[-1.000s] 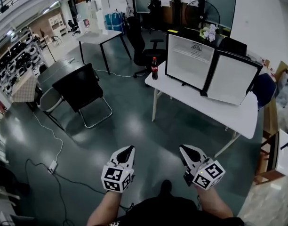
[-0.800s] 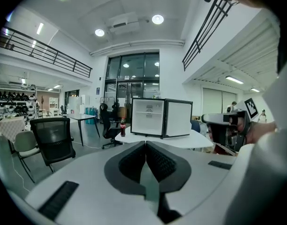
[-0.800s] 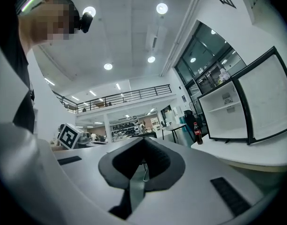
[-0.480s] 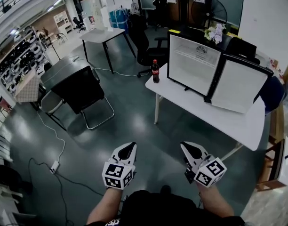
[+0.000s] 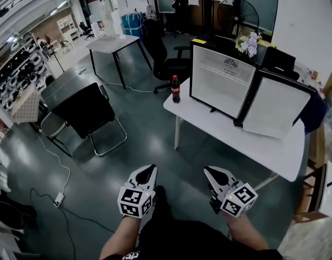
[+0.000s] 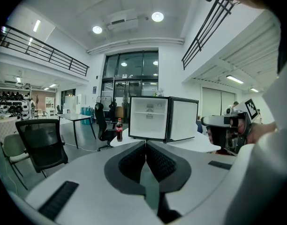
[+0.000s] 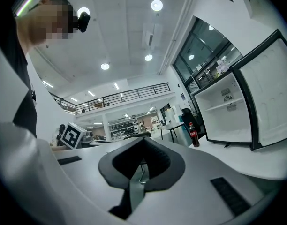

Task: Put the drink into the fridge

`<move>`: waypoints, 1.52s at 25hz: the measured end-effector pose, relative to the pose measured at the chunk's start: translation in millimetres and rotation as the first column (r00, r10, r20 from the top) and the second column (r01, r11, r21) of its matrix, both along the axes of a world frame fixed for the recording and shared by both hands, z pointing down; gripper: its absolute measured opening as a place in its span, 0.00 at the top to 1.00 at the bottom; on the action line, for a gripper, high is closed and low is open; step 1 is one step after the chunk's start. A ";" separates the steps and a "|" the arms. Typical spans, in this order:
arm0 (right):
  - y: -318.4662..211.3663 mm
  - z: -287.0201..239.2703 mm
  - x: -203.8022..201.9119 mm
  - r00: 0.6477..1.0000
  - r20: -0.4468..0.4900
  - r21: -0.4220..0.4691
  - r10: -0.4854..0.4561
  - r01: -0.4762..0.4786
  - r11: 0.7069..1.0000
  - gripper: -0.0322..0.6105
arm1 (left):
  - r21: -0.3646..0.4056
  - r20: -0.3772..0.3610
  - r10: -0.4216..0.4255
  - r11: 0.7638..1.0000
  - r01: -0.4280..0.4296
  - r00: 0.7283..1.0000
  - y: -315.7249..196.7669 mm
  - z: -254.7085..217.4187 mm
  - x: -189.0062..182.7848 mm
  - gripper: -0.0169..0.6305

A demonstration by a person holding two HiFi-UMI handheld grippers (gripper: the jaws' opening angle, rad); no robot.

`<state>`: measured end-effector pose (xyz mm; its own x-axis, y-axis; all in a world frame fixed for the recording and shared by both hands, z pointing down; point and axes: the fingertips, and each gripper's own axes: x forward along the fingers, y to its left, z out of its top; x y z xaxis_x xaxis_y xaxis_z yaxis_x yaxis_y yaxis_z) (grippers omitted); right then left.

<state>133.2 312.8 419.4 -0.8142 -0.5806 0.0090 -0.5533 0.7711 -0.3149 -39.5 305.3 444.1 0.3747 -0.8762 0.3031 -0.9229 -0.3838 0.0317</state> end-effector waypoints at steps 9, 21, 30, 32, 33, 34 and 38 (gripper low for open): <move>-122.9 11.2 -52.3 0.997 -0.042 -0.012 0.058 -0.059 0.998 0.93 | 0.019 -0.032 0.061 0.998 -0.060 0.998 -132.6 5.1 -50.9 0.95; -278.7 4.5 -183.2 0.989 -0.076 -0.031 0.123 -0.126 0.992 0.93 | -0.010 -0.064 0.128 0.992 -0.129 0.990 -300.0 7.4 -178.8 0.95; -343.7 6.4 -230.7 0.976 -0.106 -0.023 0.192 -0.196 0.980 0.93 | -0.023 -0.080 0.202 0.979 -0.204 0.976 -374.0 18.6 -219.3 0.95; -355.3 13.5 -231.2 0.973 -0.115 -0.037 0.201 -0.207 0.978 0.93 | -0.023 -0.085 0.218 0.975 -0.220 0.972 -387.2 21.3 -217.5 0.95; -361.9 17.7 -230.4 0.971 -0.117 -0.046 0.208 -0.214 0.976 0.93 | -0.029 -0.086 0.224 0.973 -0.227 0.971 -394.4 24.7 -216.0 0.95; -369.3 21.8 -229.4 0.970 -0.117 -0.056 0.214 -0.222 0.974 0.93 | -0.038 -0.089 0.229 0.972 -0.233 0.969 -402.1 28.6 -214.4 0.95; -411.9 30.5 -223.4 0.967 -0.113 -0.073 0.229 -0.238 0.969 0.93 | -0.053 -0.105 0.250 0.965 -0.256 0.963 -441.0 32.7 -201.7 0.95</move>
<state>-90.2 -99.1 450.0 -0.6484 -0.7477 0.1433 -0.7474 0.5895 -0.3063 -241.2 -135.7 476.8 0.6119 -0.7283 0.3086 -0.7872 -0.5985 0.1485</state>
